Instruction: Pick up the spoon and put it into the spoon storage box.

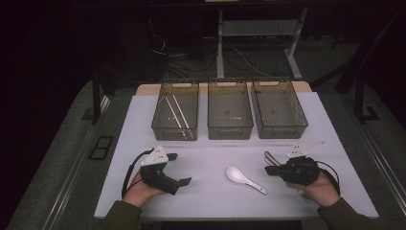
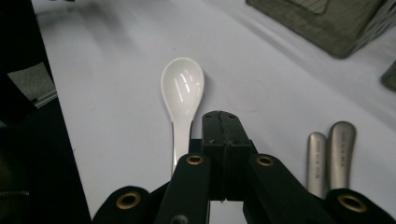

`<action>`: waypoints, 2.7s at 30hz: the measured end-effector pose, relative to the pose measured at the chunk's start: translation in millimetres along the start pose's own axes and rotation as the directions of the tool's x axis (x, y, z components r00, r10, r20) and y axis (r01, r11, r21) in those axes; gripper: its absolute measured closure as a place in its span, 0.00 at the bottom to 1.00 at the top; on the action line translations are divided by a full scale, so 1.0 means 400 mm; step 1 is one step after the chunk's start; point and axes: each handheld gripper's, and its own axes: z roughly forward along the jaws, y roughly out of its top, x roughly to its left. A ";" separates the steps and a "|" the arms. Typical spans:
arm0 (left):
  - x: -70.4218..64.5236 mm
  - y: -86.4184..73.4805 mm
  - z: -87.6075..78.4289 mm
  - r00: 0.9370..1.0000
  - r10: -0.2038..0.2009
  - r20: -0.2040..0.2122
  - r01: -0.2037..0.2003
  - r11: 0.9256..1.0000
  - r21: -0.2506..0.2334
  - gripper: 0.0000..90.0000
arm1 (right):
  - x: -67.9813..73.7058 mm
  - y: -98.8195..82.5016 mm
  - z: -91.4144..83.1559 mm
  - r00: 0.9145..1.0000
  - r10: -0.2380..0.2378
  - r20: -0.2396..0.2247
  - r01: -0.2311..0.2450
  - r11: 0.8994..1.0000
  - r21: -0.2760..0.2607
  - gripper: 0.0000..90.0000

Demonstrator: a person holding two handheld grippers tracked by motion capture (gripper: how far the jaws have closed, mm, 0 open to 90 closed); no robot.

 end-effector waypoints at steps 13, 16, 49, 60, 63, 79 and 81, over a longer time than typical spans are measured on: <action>-0.003 -0.001 -0.002 1.000 -0.006 -0.004 0.006 1.000 -0.003 0.00 | 0.046 -0.027 0.054 0.998 -0.038 -0.047 0.043 0.994 0.105 0.99; -0.002 -0.001 0.000 1.000 0.001 -0.002 -0.001 1.000 0.000 0.00 | 0.054 -0.029 0.069 0.997 -0.051 -0.059 0.058 0.991 0.124 0.99; -0.006 0.001 0.001 1.000 0.002 0.002 -0.002 1.000 -0.003 0.00 | 0.013 -0.034 0.102 0.996 -0.088 0.016 0.083 0.975 0.208 0.99; -0.005 0.001 0.000 1.000 0.002 0.001 -0.002 1.000 -0.004 0.00 | 0.002 -0.013 0.077 0.998 -0.049 -0.026 0.052 0.989 0.141 0.80; -0.005 0.001 0.001 1.000 0.002 0.001 -0.002 1.000 -0.003 0.00 | -0.002 -0.001 0.078 0.999 -0.041 -0.033 0.045 0.992 0.121 0.71; -0.005 0.002 0.003 1.000 -0.001 0.001 0.001 1.000 -0.004 0.00 | -0.016 0.078 0.160 0.992 -0.065 -0.106 0.076 0.992 0.103 0.52; -0.006 0.002 0.003 1.000 -0.004 0.001 0.004 1.000 -0.008 0.00 | -0.011 0.082 0.176 0.991 -0.082 -0.108 0.095 0.988 0.122 0.52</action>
